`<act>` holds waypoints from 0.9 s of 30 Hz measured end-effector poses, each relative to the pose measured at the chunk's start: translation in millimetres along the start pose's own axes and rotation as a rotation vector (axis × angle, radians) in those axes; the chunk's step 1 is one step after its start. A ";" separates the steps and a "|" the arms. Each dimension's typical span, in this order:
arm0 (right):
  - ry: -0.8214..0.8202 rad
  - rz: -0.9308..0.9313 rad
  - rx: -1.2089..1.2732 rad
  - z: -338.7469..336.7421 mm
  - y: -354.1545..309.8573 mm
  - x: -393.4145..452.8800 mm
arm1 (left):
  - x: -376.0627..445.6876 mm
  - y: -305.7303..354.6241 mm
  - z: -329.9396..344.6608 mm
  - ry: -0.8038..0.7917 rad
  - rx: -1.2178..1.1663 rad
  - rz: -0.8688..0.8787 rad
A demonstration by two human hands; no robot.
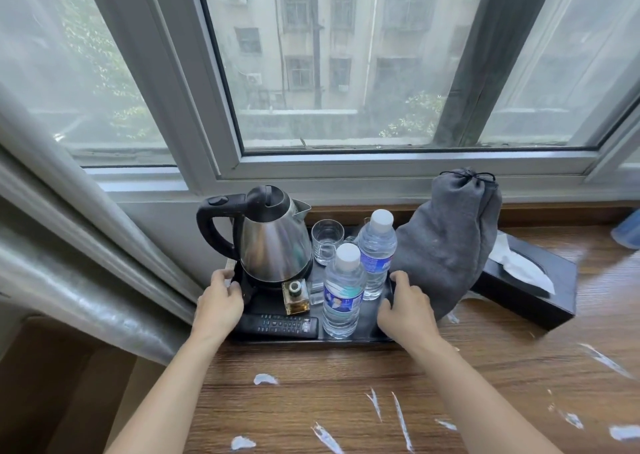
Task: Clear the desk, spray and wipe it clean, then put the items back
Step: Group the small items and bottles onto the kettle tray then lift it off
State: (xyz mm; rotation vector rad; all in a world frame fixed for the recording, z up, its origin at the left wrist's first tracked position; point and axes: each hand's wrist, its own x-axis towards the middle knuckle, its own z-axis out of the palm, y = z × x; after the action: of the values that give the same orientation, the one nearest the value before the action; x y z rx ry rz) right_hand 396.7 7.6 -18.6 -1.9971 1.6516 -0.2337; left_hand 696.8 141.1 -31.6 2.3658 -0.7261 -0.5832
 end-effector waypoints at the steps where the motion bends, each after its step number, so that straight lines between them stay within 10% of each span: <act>1: -0.007 -0.006 -0.003 0.5 -1.1 -1.3 | 1.0 -0.9 0.1 -0.001 0.006 0.001; 17: -0.176 -0.142 0.222 -2.4 -8.4 7.5 | 2.2 -21.0 -21.3 -0.058 -0.085 0.125; 27: 0.020 -0.076 0.203 19.2 -22.6 8.7 | 4.4 -26.4 -10.1 -0.035 -0.258 0.181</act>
State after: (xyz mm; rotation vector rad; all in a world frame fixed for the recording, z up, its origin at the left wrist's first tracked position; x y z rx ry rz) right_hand 426.9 7.4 -25.2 -1.9110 1.5007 -0.4323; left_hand 715.1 160.3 -42.2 2.0336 -0.8182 -0.6030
